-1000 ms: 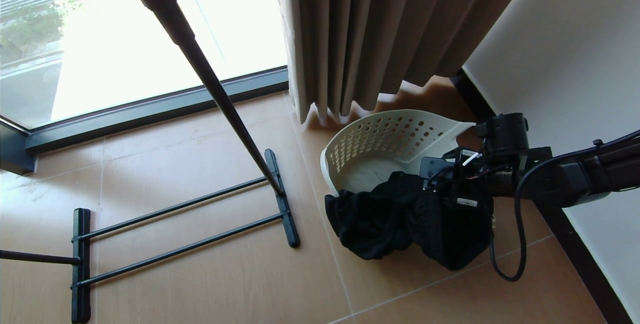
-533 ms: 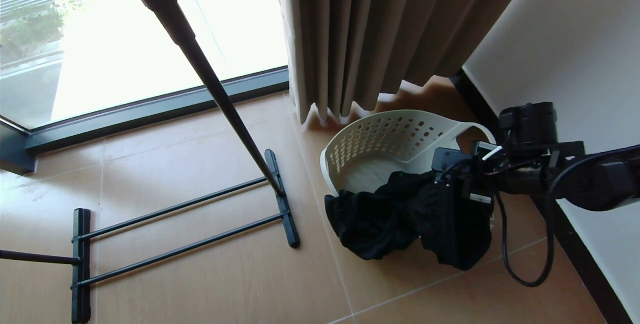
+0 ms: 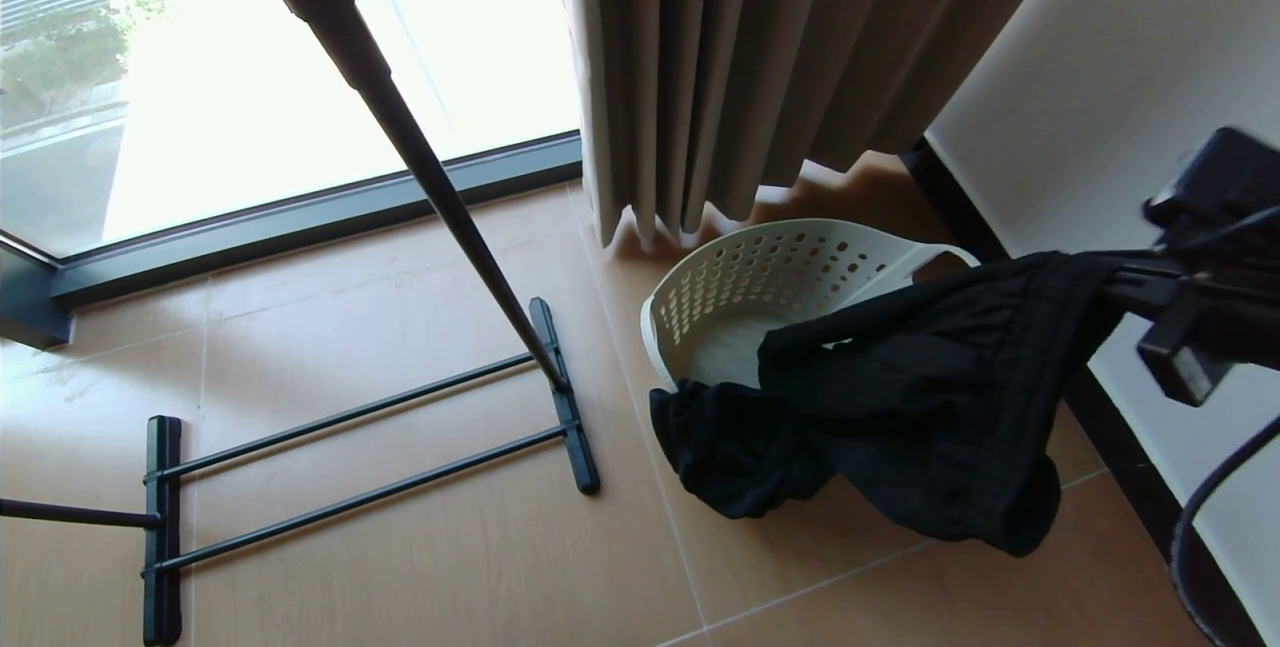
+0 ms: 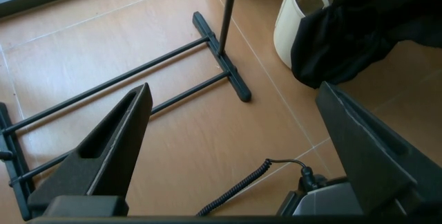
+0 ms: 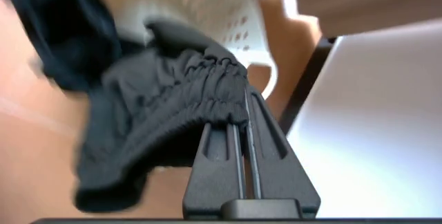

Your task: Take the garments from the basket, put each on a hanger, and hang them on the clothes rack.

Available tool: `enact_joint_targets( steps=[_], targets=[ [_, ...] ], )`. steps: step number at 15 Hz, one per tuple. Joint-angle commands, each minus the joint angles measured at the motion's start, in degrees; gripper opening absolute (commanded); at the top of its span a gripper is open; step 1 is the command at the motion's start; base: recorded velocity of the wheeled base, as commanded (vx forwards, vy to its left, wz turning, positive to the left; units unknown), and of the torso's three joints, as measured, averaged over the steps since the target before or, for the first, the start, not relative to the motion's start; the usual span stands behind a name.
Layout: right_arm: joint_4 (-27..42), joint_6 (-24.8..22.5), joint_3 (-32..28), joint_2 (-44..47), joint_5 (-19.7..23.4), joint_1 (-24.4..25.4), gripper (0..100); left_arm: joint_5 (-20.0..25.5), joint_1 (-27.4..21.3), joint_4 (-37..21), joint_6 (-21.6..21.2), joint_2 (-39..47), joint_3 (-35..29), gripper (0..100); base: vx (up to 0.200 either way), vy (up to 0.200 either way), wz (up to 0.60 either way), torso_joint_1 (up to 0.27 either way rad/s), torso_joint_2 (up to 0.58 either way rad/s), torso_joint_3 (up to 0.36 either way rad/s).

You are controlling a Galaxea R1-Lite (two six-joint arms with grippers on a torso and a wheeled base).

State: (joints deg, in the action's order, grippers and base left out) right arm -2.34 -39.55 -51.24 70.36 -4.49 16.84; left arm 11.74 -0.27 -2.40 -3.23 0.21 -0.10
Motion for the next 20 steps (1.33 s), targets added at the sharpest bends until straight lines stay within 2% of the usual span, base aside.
enact_joint_targets(
  steps=[1,4,7,8,9,10,15,18,20],
  targets=[
    [0.9,8.3,1.2,-12.0,0.0,2.7,0,0.0,0.0,-0.1,0.0,0.0,-0.1,100,0.000,0.000,0.00,0.000,0.00,0.000],
    [0.1,20.0,4.3,-13.0,0.3,6.9,0,0.0,0.0,0.0,0.0,0.1,0.0,100,0.000,0.000,0.00,0.000,0.00,0.000],
    [-2.5,26.9,6.8,-12.5,0.4,7.5,0,0.1,0.0,0.0,0.0,0.1,0.0,100,0.000,0.000,0.00,0.003,0.00,0.067],
    [-7.2,31.2,7.9,-11.7,0.4,7.4,0,0.1,0.0,0.0,-0.1,0.1,0.0,100,0.000,0.000,0.00,0.002,0.00,0.159],
    [-9.4,33.4,8.5,-11.1,0.4,7.4,0,0.1,0.0,0.0,-0.1,0.1,0.0,100,0.000,0.000,0.00,-0.002,0.00,0.168],
    [-15.1,38.1,10.3,-9.5,0.3,7.5,0,0.1,0.0,0.0,-0.2,0.1,0.0,100,0.000,0.000,0.00,-0.002,0.01,0.193],
    [-23.2,39.0,17.9,-5.9,0.3,8.1,0,0.2,0.0,-0.1,-0.4,0.1,0.0,100,0.000,0.000,0.00,0.000,0.00,0.199],
    [-23.6,36.2,19.5,-6.3,1.7,8.1,0,0.2,0.0,-0.1,-0.4,0.1,0.0,100,0.000,0.000,0.00,0.006,-0.05,0.155],
    [-23.6,36.0,19.6,-6.6,1.7,8.1,0,0.2,0.0,-0.1,-0.4,0.1,0.0,100,0.000,0.000,0.00,0.049,-0.32,-0.058]
  ],
)
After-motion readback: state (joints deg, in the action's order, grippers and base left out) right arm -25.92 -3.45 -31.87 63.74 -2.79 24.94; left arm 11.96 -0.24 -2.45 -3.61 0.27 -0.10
